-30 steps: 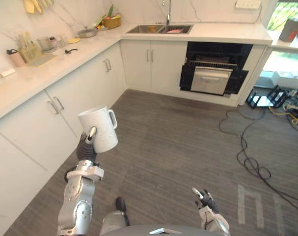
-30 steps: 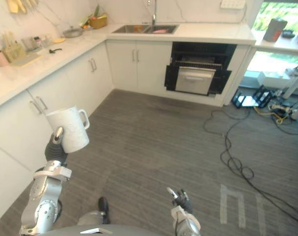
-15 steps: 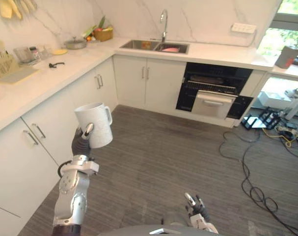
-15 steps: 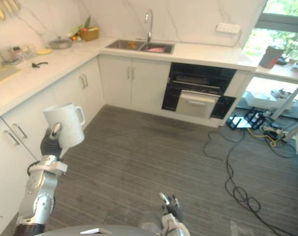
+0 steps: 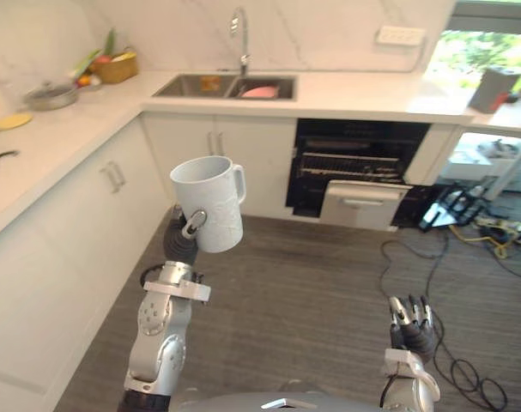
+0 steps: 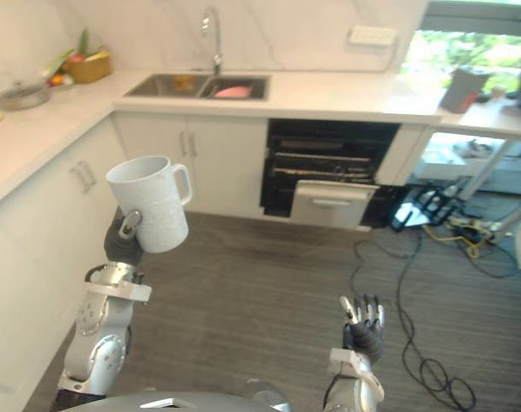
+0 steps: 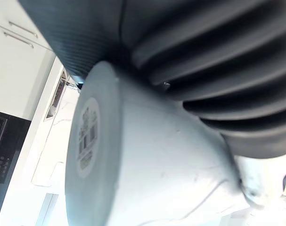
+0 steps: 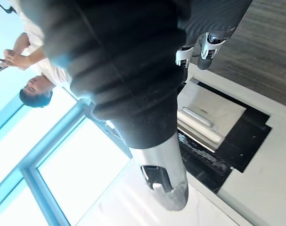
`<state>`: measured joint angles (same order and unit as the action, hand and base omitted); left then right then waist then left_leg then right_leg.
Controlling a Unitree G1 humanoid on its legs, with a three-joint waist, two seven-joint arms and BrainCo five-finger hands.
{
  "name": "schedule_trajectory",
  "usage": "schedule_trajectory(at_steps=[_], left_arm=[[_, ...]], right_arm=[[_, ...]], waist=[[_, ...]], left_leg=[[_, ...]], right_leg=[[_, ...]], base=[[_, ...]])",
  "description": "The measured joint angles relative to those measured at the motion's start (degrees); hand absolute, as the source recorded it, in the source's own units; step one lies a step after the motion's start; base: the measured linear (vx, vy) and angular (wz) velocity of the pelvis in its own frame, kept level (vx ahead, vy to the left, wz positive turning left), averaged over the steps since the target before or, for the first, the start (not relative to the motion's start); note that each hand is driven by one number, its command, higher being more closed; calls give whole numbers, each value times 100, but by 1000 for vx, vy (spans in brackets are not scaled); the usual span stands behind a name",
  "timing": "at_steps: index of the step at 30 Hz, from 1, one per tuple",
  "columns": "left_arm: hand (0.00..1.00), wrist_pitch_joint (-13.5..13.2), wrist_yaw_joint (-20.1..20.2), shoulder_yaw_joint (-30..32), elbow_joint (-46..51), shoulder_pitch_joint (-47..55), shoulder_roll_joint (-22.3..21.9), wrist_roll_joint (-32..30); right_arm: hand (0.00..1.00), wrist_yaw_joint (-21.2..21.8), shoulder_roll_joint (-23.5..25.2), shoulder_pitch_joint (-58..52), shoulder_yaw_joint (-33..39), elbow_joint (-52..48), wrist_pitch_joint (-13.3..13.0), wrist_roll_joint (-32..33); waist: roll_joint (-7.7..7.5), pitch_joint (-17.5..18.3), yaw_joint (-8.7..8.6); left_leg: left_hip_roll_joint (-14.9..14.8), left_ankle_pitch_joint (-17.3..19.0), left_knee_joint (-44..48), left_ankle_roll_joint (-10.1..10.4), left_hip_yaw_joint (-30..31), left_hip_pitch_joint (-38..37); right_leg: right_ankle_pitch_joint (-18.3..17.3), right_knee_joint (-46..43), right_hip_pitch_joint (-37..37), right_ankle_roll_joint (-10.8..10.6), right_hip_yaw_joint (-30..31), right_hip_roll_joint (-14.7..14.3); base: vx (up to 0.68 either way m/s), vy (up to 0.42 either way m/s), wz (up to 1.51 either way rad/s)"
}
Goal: Walk over to the sink, pick up the cup, carry it to the dishwasher, place the cup inside the dishwasher, then close the dishwasher door
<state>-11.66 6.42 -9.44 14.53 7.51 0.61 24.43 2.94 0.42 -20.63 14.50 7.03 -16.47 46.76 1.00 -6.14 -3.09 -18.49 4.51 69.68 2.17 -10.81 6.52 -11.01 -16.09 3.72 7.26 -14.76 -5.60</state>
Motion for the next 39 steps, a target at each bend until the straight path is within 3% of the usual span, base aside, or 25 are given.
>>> schedule_trajectory(at_steps=[3, 4, 5, 7, 10, 11, 13, 14, 15, 16, 17, 18, 19, 20, 22, 24, 25, 26, 27, 28, 30, 33, 35, 37, 39], left_arm=[[100, -4, -94, 7, -29, 231, -47, 14], [100, -4, -118, 19, -50, 319, -94, 22], [100, -2, -114, 26, -51, 401, -135, 20], [100, 1, -85, 53, -51, 433, -168, 21], [100, -131, -58, 85, -174, 431, -89, 13], [100, -175, -64, 140, -233, 448, 38, 11], [100, -174, -66, 156, -309, 277, 161, -6], [100, -175, -55, 147, -301, 171, 170, -45], [100, -163, -19, 124, -282, -1, 174, -200], [100, -158, -10, 124, -274, -25, 178, -221], [100, -102, 3, 86, -250, -106, 220, -249], [100, -32, 3, 16, -199, -155, 277, -416], [100, -17, 4, 2, -187, -151, 277, -447], [100, 0, 3, -68, -159, -139, 284, -476], [100, -4, 4, -101, -53, -138, 337, -497], [100, -93, 25, -126, 189, -121, 530, -498], [100, -99, 34, -128, 219, -112, 572, -499], [100, -108, 52, -138, 231, -54, 661, -501], [100, -92, 139, -150, 169, 14, 701, -498], [100, -57, 150, -173, 50, 19, 623, -496], [100, 16, 166, -386, 2, 21, 567, -499], [100, 47, 172, -729, -237, 14, 586, -503], [100, 40, 129, -1084, -304, 76, 566, -617], [100, 40, 131, -1229, -384, 124, 501, -638], [100, 38, 132, -1217, -544, 128, 491, -648]], right_arm=[[0, 91, -98, 60, -442, -200, 33, -282], [0, 84, -162, 237, -659, -208, 37, -487], [0, 54, -214, 408, -780, -195, 44, -698], [0, 8, -288, 607, -784, -113, 83, -929], [0, -67, -611, 679, -754, 154, 224, -1120], [0, -104, -575, 736, -777, 424, 350, -1120], [0, -153, -543, 691, -763, 648, 525, -1119], [0, -220, -550, 704, -744, 745, 574, -1119], [0, -237, -541, 708, -707, 781, 676, -1119], [0, -236, -539, 708, -723, 781, 684, -1119], [0, -226, -501, 737, -767, 790, 733, -1133], [0, -222, -430, 776, -780, 793, 801, -1310], [0, -222, -428, 775, -790, 793, 804, -1343], [0, -224, -436, 741, -874, 791, 799, -1353], [0, -200, -350, 628, -972, 696, 792, -1326], [0, -41, -151, 344, -971, 334, 790, -1333], [0, -13, -143, 266, -967, 243, 782, -1338], [0, 59, -148, 136, -925, 111, 762, -1339], [0, 136, -231, 43, -886, 10, 655, -1337], [0, 171, -337, 60, -860, 14, 644, -1338], [0, 209, -585, 85, -795, -137, 571, -1371], [0, 196, -556, 174, -898, -156, 543, -1463], [0, 194, -576, 166, -1075, -220, 473, -1534], [0, 192, -603, 211, -1099, -218, 360, -1560], [0, 209, -600, 232, -1110, -216, 253, -1563]], waist=[[-50, 43, 128], [-47, 59, 174], [-26, 68, 179], [104, 100, 182], [340, 100, 228], [141, 155, 252], [-163, 251, 114], [-246, 262, 112], [-370, 199, 92], [-391, 186, 88], [-402, 119, 58], [-310, -25, 22], [-275, -46, 4], [-78, -104, -51], [-5, -103, -95], [-188, -139, -117], [-249, -172, -113], [-396, -172, -115], [-470, -172, -129], [-363, -155, -146], [-46, -138, -176], [-6, -155, -156], [105, -201, -21], [225, -121, 50], [199, -89, 67]], left_leg=[[-77, 413, -1816, -13, -467, 333], [125, 414, -3309, 68, -448, 344], [419, 200, -4932, 319, -218, 336], [651, -216, -5933, 622, -9, 598], [945, -978, -6196, 251, 128, 513], [1129, -1103, -5829, 49, 50, 410], [1431, -644, -5497, -139, -55, 344], [1544, -485, -5393, -205, -145, 318], [1749, -229, -5290, -330, -294, 72], [1786, -179, -5295, -356, -337, 5], [1883, 7, -5375, -455, -412, -328], [1900, 175, -5505, -514, -480, -875], [1884, 201, -5540, -523, -483, -965], [1742, 295, -5713, -501, -489, -1316], [1627, 387, -5951, -439, -521, -1563], [1581, 628, -5992, -377, -533, -1606], [1579, 679, -6002, -334, -545, -1685], [1644, 804, -6010, -196, -591, -1815], [1734, 981, -5996, -97, -577, -2003], [1662, 1053, -6002, -84, -551, -2079], [1546, 1073, -5991, -34, -447, -2081], [1242, 956, -4174, -202, -522, -1551], [460, -13, -1643, 35, -485, -649], [37, 107, -712, -75, -727, -146], [-124, 315, -1219, -105, -1194, 29]], right_leg=[[-112, 296, 418, -116, 558, 41], [-142, 346, 499, -145, 795, 117], [-195, 377, 601, -217, 1007, 184], [-296, 526, 722, -393, 1284, 221], [-698, 424, 1258, -887, 1751, 289], [-913, 85, 1350, -1030, 1847, 531], [-868, -753, 1068, -1148, 1719, 950], [-763, -1325, 802, -1291, 1686, 1099], [-318, -2432, 389, -1630, 1519, 1410], [-176, -2678, 301, -1712, 1483, 1471], [644, -3672, -70, -1939, 1342, 1811], [671, -4851, -518, -1322, 873, 2222], [598, -4982, -595, -1182, 764, 2277], [374, -5263, -876, -873, 379, 2341], [92, -4718, -1376, -936, 97, 2204], [34, -2544, -1812, -1033, -42, 1807], [149, -1945, -1820, -1089, -104, 1703], [639, -869, -1736, -1139, -386, 1561], [1224, -509, -1661, -288, -652, 1559], [1155, -551, -1595, -367, -736, 1512], [791, -831, -1727, -236, -851, 1402], [277, -876, -1466, -259, -784, 1309], [141, -423, -724, -250, -660, 938], [119, -67, -319, -269, -583, 801], [219, 279, -67, -414, -424, 835]], base=[[433, -35, -104], [592, 65, -104], [519, 95, -96], [535, 175, -80], [635, 352, -92], [566, 331, -64], [554, 311, -18], [629, 353, -7], [400, 224, -13], [486, 253, -19], [405, 190, -25], [405, 190, -26], [392, 162, -21], [261, 82, -15], [254, 37, -13], [229, -107, -11], [287, -161, -16], [350, -168, -23], [386, -168, -24], [388, -123, -23], [343, -103, -20], [312, -161, -16], [378, -151, -33], [352, -73, -56], [340, -58, -61]])
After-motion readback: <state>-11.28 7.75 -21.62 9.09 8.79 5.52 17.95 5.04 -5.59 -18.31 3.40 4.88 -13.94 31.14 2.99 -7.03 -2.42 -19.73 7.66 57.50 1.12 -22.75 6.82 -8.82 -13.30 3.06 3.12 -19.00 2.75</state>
